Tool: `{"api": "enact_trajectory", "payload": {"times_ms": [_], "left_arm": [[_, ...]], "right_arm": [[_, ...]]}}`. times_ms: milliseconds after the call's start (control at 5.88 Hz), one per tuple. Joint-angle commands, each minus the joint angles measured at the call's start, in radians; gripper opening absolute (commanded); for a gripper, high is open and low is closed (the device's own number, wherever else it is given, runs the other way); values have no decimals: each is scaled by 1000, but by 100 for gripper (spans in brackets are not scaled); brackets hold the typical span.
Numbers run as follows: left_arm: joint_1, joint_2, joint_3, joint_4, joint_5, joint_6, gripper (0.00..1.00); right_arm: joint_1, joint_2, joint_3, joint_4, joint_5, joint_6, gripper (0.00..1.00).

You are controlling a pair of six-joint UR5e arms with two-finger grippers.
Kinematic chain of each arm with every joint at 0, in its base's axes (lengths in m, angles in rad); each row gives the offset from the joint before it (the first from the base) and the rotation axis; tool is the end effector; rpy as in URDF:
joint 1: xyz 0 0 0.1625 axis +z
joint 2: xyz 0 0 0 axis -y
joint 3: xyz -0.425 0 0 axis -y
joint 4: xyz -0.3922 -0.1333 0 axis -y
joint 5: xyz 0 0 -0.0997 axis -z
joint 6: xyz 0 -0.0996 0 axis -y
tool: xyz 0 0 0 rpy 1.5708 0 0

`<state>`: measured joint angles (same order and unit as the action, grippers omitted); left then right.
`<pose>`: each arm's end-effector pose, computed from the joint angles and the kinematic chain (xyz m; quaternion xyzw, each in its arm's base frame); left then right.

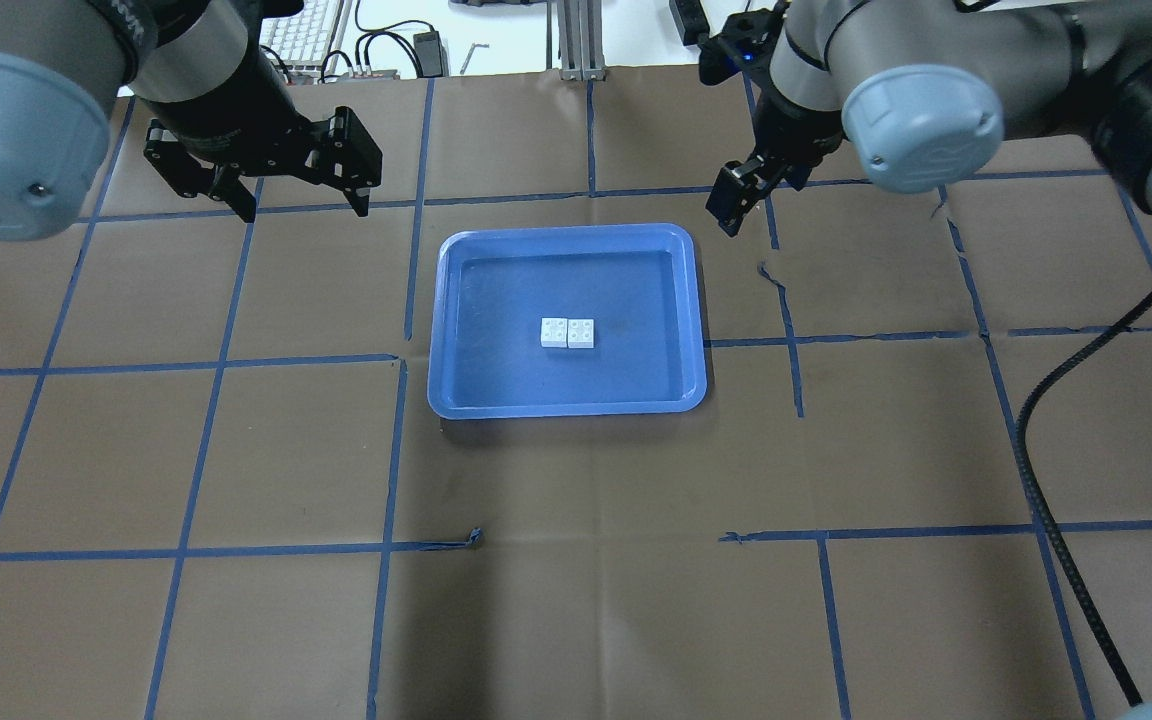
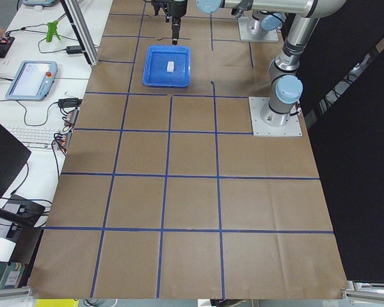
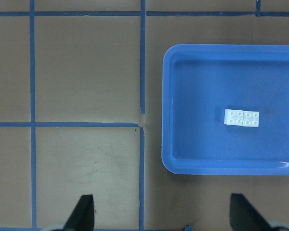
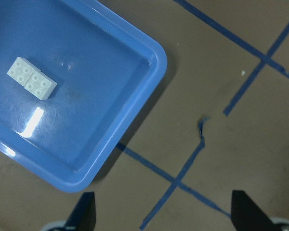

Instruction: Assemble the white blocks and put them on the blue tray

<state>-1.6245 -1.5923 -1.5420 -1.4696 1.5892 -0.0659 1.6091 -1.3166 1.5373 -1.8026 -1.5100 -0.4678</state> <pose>-0.1587 -0.5034 0.5021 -0.0066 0.9985 -0.0547 0.0059 0.1619 -0.5846 0.3897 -0.2504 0.9676 -0.0119 0.0285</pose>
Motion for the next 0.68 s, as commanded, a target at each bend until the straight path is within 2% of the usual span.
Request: {"api": "enact_trajectory", "payload": {"times_ms": [0, 170, 510], "left_arm": [[0, 0, 0, 0, 0, 0, 99], [0, 0, -1, 0, 0, 0, 99], [0, 0, -1, 0, 0, 0, 99]], "right_arm": [[-66, -93, -19, 179, -65, 273, 100], [-63, -117, -41, 248, -84, 360, 100], [-40, -127, -152, 376, -72, 466, 100]]}}
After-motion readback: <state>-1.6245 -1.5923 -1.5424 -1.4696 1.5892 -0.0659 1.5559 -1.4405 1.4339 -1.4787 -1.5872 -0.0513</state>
